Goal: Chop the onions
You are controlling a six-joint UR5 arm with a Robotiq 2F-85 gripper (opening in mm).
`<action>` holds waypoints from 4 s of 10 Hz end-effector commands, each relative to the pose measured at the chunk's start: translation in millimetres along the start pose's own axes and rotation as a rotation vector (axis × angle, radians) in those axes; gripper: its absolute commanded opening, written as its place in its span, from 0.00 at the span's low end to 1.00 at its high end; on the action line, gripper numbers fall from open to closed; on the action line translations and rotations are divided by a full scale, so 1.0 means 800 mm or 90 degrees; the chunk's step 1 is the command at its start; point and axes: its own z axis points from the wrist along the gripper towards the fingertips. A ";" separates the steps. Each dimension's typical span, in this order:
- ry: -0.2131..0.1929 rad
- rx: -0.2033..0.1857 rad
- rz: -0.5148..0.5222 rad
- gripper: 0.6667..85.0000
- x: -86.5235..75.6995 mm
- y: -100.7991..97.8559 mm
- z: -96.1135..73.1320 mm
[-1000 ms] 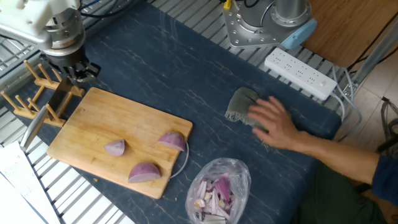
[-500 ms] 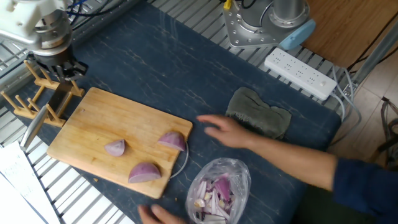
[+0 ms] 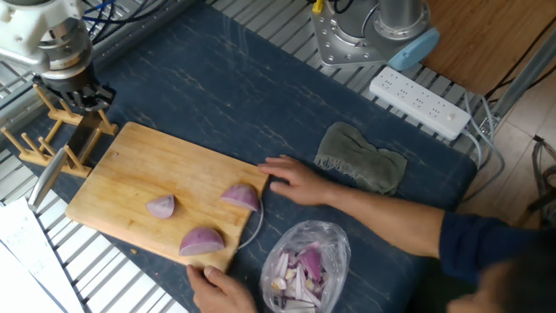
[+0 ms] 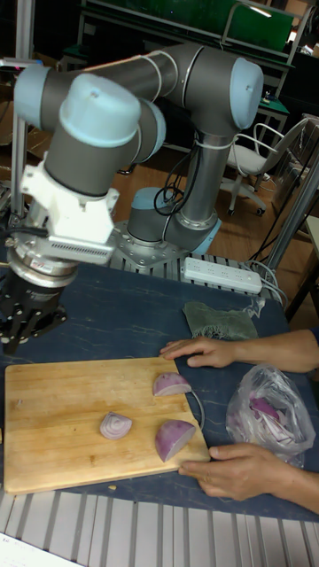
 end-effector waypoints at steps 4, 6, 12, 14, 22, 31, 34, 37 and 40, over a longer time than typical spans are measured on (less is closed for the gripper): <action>-0.026 -0.004 -0.005 0.43 -0.016 -0.012 0.024; -0.031 0.006 -0.017 0.42 -0.021 -0.018 0.029; -0.057 0.016 -0.058 0.40 -0.034 -0.033 0.061; -0.048 0.015 -0.065 0.41 -0.025 -0.034 0.067; -0.060 0.011 -0.063 0.37 -0.023 -0.033 0.090; -0.063 0.010 -0.014 0.00 -0.032 -0.028 0.097; -0.032 0.029 -0.034 0.00 -0.018 -0.033 0.070; -0.005 0.117 -0.105 0.00 -0.016 -0.059 0.000; 0.051 0.121 -0.092 0.00 0.009 -0.021 -0.056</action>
